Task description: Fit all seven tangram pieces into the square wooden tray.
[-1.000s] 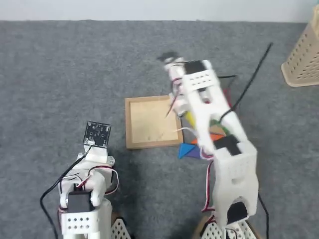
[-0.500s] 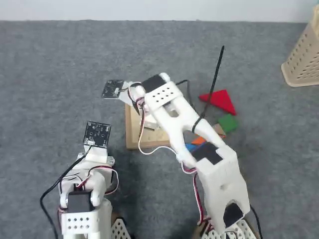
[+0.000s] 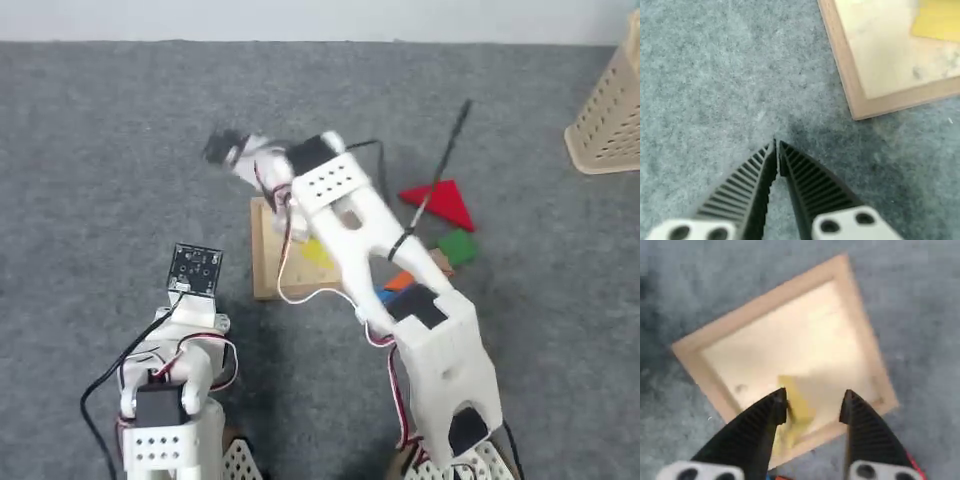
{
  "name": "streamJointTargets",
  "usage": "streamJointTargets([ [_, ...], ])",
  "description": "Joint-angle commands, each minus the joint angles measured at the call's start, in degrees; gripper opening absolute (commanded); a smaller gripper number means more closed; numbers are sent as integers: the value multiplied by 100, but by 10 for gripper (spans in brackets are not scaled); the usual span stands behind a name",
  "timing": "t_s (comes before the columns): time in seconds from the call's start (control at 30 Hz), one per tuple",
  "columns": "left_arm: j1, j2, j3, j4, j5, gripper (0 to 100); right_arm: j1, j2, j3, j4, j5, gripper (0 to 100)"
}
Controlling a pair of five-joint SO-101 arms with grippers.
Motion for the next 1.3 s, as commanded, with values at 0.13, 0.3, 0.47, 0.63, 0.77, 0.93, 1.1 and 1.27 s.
streamJointTargets([
  [0.13,-18,0,-48,26,-53,12,725,-145,-1820,857,-1143,33],
  [0.3,-18,0,-48,26,-53,12,690,-198,-2927,1771,-1723,6],
  [0.47,-18,0,-48,26,-53,12,760,-593,-3138,1947,-2084,6],
  [0.63,-18,0,-48,26,-53,12,725,-1305,-2092,1956,-2620,6],
  [0.77,-18,0,-48,26,-53,12,716,-2132,-229,1420,-2699,6],
  [0.93,-18,0,-48,26,-53,12,743,-3178,2664,-585,-2690,6],
  [1.1,-18,0,-48,26,-53,12,866,-3213,4510,-2369,-2708,41],
  [1.27,-18,0,-48,26,-53,12,1068,-2510,4308,-2545,-2716,169],
])
